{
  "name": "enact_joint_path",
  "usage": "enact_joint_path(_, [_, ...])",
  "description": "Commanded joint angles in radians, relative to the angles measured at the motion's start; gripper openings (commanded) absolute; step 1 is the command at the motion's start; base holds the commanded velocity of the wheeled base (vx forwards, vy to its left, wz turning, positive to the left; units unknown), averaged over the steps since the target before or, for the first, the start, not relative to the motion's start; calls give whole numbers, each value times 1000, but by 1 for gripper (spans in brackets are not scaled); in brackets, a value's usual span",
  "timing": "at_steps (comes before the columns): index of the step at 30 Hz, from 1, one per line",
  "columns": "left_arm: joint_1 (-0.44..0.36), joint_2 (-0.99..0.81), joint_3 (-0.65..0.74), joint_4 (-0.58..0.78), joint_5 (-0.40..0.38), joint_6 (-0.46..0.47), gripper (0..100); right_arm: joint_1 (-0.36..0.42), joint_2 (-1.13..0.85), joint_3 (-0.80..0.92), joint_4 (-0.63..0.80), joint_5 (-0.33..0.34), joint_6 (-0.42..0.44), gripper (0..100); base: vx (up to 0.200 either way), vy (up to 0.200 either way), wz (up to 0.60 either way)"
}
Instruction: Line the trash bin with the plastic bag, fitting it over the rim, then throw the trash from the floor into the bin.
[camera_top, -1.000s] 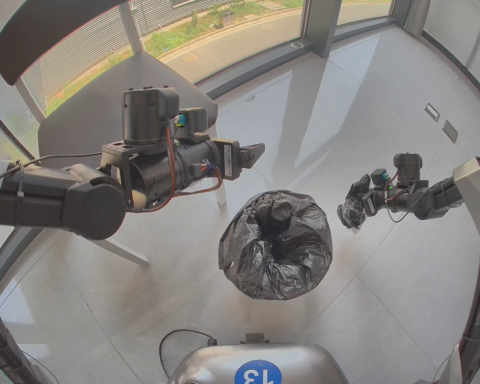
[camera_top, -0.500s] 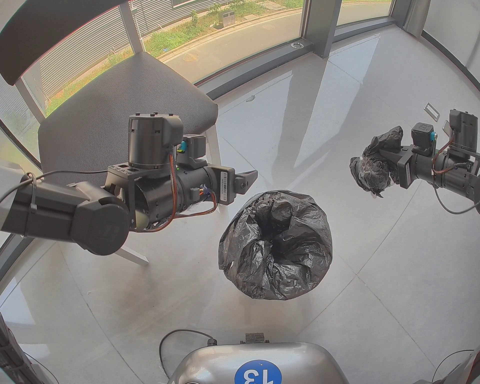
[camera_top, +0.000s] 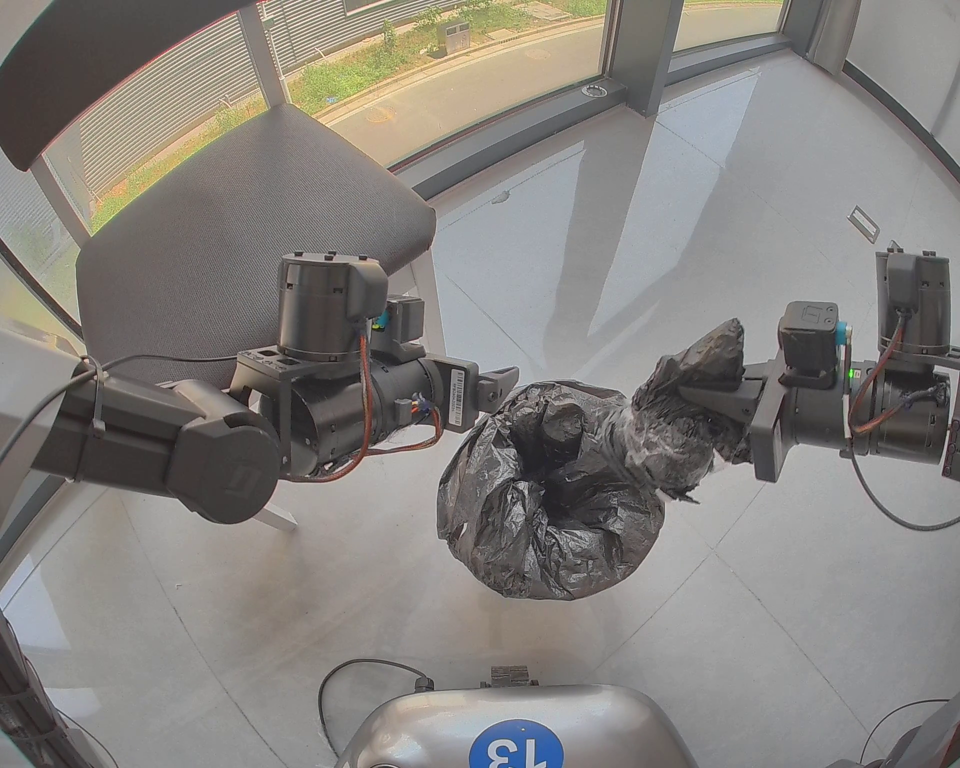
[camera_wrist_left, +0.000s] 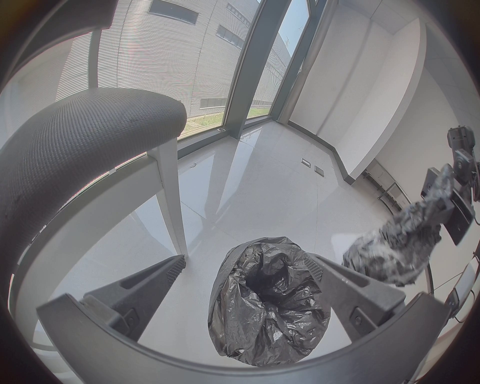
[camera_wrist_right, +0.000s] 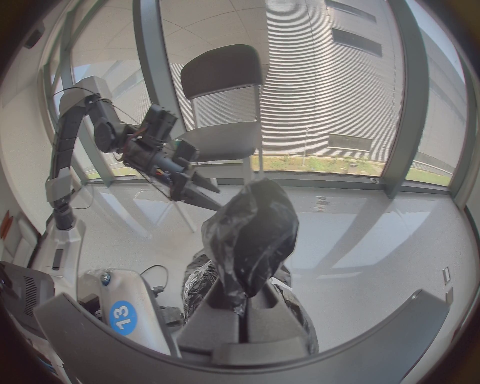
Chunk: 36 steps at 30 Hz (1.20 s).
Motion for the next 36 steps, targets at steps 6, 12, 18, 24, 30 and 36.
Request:
enact_joint_path(6, [-29,-2,4,1,7,-5,100,83,87,-12,8,0,-1,0,0,0,0])
enact_joint_path(12, [-46,1,4,-1,10,-5,100,83,171,-38,0,2,-3,0,0,0,0])
enact_joint_path(18, [-46,0,3,-1,11,-3,100,91,275,-116,0,3,-3,0,0,0,0])
enact_joint_path(24, [-61,-3,9,-1,11,1,100,91,349,-133,-3,2,-4,0,0,0,0])
enact_joint_path(30, [-69,-3,10,-2,11,3,100,85,386,-152,-1,3,-4,0,0,0,0])
enact_joint_path(36, [-67,-3,10,-2,11,3,100,72,435,-198,-1,2,-3,0,0,0,0])
